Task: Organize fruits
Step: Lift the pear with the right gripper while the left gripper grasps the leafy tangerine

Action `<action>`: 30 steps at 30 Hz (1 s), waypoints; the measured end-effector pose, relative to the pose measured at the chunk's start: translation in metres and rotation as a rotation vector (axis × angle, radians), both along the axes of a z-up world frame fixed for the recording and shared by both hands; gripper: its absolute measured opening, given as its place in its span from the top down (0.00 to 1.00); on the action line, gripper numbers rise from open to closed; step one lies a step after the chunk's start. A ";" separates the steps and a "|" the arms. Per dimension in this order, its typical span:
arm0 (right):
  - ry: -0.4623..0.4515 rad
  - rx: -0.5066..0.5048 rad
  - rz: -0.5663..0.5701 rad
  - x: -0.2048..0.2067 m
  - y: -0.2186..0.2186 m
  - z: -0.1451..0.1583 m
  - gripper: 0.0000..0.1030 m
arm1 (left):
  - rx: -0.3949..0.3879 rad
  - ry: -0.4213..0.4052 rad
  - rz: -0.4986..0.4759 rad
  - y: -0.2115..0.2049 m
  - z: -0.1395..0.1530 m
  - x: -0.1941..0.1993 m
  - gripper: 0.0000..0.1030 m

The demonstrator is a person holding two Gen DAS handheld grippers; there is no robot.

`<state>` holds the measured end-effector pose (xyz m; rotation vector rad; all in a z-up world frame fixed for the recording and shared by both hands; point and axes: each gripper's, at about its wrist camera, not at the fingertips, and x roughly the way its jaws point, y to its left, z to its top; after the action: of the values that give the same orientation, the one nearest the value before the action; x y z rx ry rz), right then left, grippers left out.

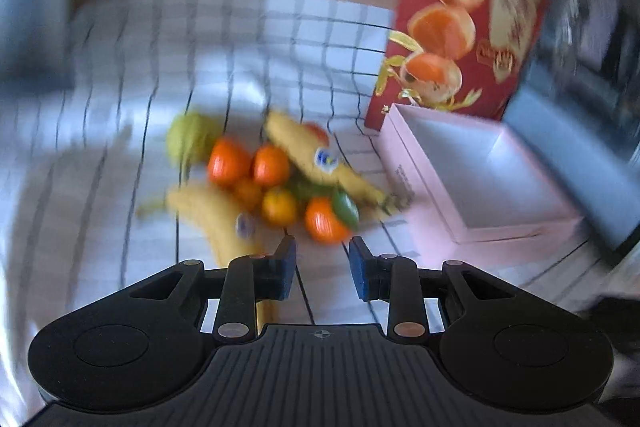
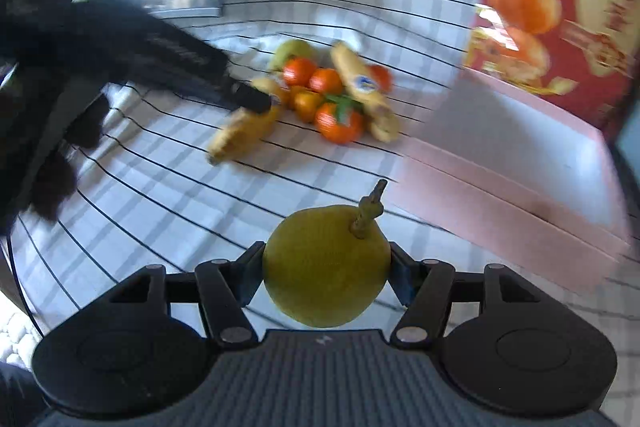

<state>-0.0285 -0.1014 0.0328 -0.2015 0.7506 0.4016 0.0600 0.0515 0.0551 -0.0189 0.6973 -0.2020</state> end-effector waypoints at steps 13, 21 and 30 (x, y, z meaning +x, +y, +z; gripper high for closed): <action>0.013 -0.011 -0.237 -0.027 -0.065 -0.012 0.39 | 0.031 0.092 -0.085 -0.022 -0.016 0.088 0.66; 0.003 0.005 -0.267 -0.031 -0.073 -0.018 0.39 | 0.190 0.053 -0.192 -0.040 -0.025 0.054 0.63; -0.047 -0.064 -0.235 -0.035 -0.064 -0.020 0.39 | 0.202 0.058 -0.128 -0.043 -0.032 0.070 0.53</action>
<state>-0.0639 -0.1655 0.0125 -0.1792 0.7323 0.1497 0.1303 0.0089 0.0232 0.2138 0.7746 -0.2534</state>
